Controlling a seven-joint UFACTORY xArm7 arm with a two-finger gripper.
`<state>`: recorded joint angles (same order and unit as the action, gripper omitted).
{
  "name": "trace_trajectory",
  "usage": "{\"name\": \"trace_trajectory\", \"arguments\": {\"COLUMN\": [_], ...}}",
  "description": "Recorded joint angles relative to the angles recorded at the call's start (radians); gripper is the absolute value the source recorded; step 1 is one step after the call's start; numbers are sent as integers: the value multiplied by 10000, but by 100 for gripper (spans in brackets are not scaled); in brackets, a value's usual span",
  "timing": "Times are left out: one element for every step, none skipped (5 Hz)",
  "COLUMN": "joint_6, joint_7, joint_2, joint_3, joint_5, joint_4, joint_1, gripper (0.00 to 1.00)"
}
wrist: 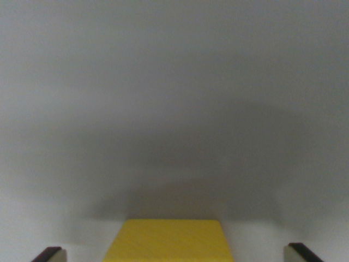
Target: Pick yellow cube
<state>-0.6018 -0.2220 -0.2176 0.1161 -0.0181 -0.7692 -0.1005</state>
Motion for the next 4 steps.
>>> {"name": "trace_trajectory", "arguments": {"joint_6": [99, 99, 139, 139], "joint_7": [-26, -26, -37, -37], "joint_2": [-18, -18, -26, -26], "joint_3": [12, 12, 17, 17], "joint_5": [0, 0, 1, 1], "joint_4": [82, 82, 116, 116], "joint_1": [-12, -12, -16, -16], "gripper": [0, 0, 0, 0]}}
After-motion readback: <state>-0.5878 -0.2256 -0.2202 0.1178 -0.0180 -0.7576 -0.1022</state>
